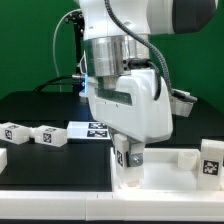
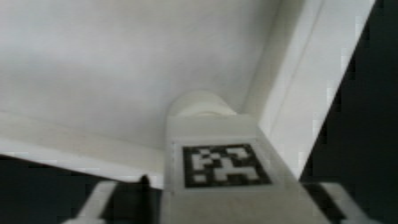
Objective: Assemble square table
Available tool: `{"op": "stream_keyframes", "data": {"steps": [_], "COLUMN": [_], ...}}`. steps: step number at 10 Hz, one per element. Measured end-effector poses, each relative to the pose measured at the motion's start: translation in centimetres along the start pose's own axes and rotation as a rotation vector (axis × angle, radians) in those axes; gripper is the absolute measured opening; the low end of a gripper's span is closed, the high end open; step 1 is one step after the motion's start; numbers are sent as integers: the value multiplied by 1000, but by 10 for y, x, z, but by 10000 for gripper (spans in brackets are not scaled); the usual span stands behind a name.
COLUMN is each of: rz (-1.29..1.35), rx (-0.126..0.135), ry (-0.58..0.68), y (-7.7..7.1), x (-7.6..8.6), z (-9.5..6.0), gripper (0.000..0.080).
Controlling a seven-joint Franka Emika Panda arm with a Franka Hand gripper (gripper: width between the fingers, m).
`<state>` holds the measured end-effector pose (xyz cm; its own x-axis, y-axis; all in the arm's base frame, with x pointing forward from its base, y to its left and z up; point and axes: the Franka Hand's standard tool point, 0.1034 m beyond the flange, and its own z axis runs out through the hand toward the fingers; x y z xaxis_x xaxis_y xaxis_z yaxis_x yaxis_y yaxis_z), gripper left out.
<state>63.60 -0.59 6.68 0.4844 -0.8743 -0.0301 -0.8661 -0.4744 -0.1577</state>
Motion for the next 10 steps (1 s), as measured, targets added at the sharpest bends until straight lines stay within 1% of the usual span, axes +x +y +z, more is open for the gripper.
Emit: {"op": "stream_keyframes", "data": {"steps": [1, 2, 3, 4, 5, 6, 7, 8, 9, 10], "rz": [-177, -295, -350, -382, -484, -690, -846, -960, -1037, -999], "rx": [-14, -12, -15, -16, -18, -16, -12, -12, -13, -11], "ry": [6, 12, 11, 11, 12, 15, 20, 24, 23, 22], "y": [-7, -10, -8, -8, -8, -8, -8, -9, -7, -7], "x": [-3, -5, -3, -3, -2, 2, 6, 6, 5, 5], "z": [-4, -5, -4, -3, -4, -8, -13, -14, -13, -13], "gripper": [546, 625, 625, 644, 644, 649, 649, 649, 649, 649]}}
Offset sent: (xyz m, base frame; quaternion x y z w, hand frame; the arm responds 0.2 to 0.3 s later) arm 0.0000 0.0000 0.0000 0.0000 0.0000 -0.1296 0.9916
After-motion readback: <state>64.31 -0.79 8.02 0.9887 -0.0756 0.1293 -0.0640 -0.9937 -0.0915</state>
